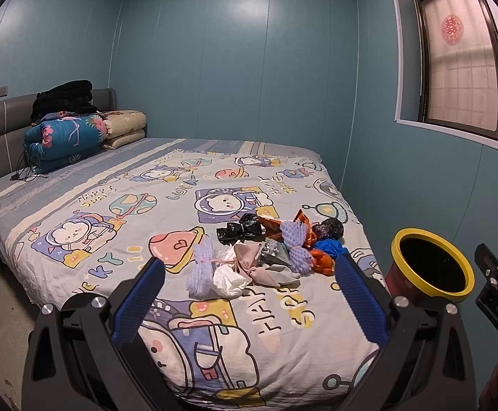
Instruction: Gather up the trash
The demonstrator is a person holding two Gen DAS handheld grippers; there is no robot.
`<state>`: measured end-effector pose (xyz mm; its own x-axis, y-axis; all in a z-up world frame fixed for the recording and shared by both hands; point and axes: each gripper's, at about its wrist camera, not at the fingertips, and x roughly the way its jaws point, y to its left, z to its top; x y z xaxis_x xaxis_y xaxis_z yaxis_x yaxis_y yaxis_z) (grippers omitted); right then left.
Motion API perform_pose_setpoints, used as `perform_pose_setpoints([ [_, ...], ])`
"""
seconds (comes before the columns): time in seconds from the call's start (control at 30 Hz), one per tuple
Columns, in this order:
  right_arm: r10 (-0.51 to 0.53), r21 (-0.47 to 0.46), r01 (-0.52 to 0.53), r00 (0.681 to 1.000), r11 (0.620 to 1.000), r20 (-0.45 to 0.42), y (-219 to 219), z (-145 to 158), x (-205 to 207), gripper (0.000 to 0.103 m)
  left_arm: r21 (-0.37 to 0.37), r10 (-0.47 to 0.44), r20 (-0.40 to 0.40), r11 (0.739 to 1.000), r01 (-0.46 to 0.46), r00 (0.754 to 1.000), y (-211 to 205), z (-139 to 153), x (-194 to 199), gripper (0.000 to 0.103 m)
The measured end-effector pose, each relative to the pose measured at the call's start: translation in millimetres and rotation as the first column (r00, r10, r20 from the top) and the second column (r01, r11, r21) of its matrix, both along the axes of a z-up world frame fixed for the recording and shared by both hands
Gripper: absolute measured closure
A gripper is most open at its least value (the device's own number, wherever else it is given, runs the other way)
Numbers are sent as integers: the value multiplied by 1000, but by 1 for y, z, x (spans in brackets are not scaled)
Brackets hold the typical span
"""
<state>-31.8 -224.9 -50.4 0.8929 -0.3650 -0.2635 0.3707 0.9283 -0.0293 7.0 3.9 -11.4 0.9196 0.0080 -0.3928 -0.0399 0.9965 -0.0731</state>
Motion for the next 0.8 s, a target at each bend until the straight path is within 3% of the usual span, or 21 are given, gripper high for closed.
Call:
perform_pose_setpoints([
  [0.17, 10, 27, -9, 999, 1000, -37, -5, -4, 11, 8, -4, -7, 3, 1000, 7, 1000, 1, 2, 1, 7],
  [0.37, 86, 139, -66, 986, 988, -144, -27, -12, 47, 8, -39, -37, -15, 999, 37, 999, 9, -4, 9, 7],
  [0.53, 212, 100, -193, 947, 976, -241, -22, -26, 94, 8, -74, -51, -49, 996, 47, 997, 16, -13, 22, 7],
  [0.7, 377, 100, -364, 877, 926, -298, -3, -37, 145, 8, -98, -4, -230, 995, -19, 973, 37, -36, 74, 7],
  [0.8, 410, 108, -396, 865, 912, -289, 4, -40, 175, 8, -90, 20, -342, 994, -54, 940, 54, -52, 103, 7],
])
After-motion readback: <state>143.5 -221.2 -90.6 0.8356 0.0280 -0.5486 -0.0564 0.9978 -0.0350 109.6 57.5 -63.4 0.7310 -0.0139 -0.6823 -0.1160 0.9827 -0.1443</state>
